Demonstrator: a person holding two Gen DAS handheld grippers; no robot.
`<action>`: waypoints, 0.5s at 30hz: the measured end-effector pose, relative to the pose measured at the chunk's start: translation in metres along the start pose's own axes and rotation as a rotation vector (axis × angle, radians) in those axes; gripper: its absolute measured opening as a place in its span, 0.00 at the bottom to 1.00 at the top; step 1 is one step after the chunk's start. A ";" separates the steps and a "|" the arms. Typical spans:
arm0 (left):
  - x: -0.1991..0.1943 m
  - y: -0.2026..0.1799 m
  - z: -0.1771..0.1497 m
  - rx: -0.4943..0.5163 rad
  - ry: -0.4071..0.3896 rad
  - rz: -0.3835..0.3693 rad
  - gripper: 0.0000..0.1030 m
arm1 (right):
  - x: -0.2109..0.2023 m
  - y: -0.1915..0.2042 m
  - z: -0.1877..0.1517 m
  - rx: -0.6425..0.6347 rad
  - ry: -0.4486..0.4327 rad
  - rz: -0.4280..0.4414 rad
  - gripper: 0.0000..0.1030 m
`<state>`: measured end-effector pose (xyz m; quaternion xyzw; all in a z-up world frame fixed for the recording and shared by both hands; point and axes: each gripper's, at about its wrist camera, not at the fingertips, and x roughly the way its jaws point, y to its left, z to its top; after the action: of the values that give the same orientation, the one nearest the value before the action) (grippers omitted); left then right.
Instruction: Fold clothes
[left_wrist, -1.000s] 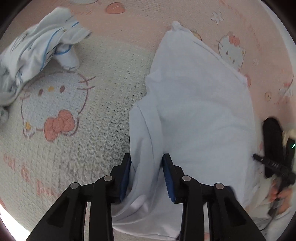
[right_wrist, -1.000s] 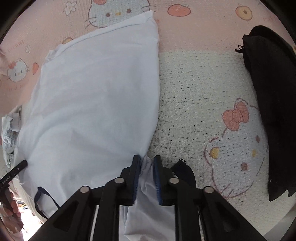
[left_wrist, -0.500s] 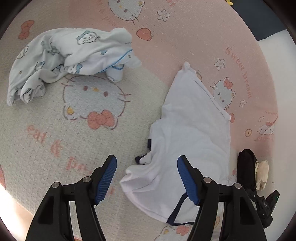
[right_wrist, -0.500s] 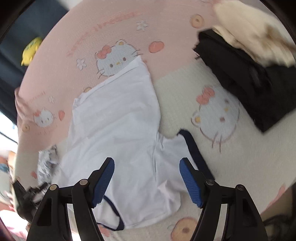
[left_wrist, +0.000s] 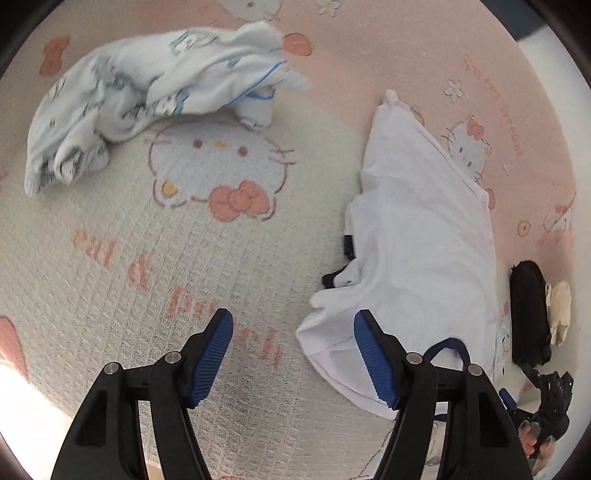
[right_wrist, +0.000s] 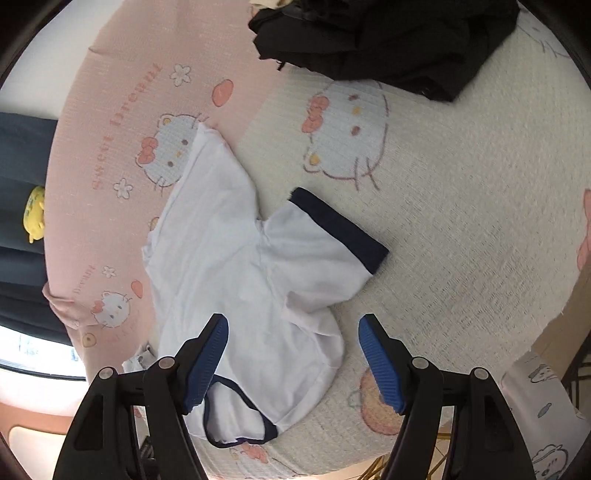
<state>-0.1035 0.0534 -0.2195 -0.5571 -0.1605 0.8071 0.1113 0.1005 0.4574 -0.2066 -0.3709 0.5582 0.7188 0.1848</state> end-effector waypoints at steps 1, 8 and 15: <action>-0.003 -0.008 0.000 0.026 -0.011 0.009 0.64 | 0.004 -0.003 -0.001 0.007 0.011 0.007 0.71; -0.015 -0.072 -0.020 0.218 -0.059 0.087 0.64 | 0.021 -0.016 0.007 -0.006 0.071 0.033 0.71; 0.002 -0.171 -0.051 0.546 -0.065 0.119 0.64 | 0.028 -0.026 0.023 -0.002 0.078 0.106 0.71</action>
<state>-0.0559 0.2189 -0.1727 -0.4887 0.0922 0.8432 0.2044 0.0924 0.4831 -0.2422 -0.3689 0.5830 0.7132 0.1243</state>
